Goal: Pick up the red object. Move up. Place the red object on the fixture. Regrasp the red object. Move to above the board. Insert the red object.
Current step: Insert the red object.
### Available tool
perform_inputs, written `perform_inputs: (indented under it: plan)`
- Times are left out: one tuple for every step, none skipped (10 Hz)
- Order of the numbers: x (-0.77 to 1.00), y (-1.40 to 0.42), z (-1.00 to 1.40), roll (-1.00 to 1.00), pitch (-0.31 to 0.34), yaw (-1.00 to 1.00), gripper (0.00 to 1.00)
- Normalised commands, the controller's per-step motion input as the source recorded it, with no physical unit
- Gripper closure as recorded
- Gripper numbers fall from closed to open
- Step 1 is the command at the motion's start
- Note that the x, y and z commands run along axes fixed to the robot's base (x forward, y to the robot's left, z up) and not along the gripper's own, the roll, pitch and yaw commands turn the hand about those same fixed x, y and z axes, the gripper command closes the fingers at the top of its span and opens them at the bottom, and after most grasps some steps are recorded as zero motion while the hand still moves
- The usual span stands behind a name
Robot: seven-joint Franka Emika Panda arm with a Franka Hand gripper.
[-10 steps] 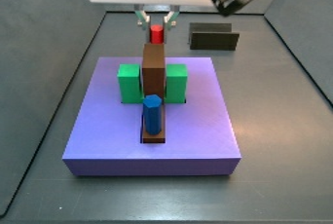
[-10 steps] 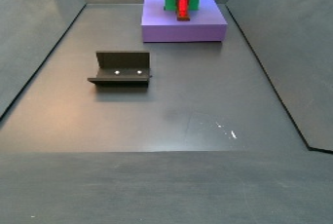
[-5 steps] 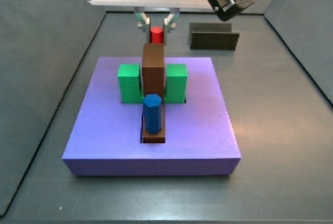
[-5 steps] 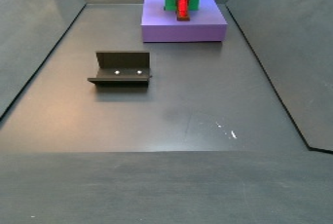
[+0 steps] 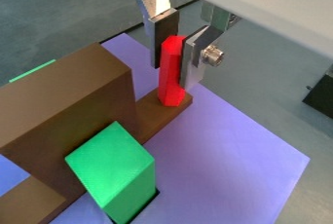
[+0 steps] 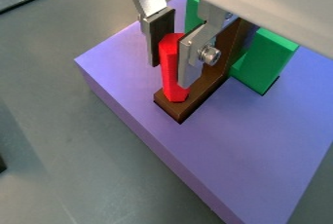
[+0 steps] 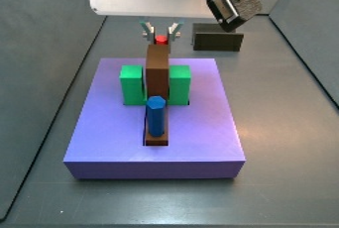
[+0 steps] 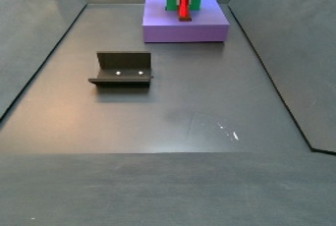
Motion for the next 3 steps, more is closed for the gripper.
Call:
perform_inputs:
  plan:
    - [0.0,-0.01,-0.95,0.01,-0.09,-0.01,1.0]
    - [0.01,0.0,-0.68,0.0,-0.043,0.0,1.0]
    - [0.0,0.0,0.0,0.0,0.0,0.0,1.0]
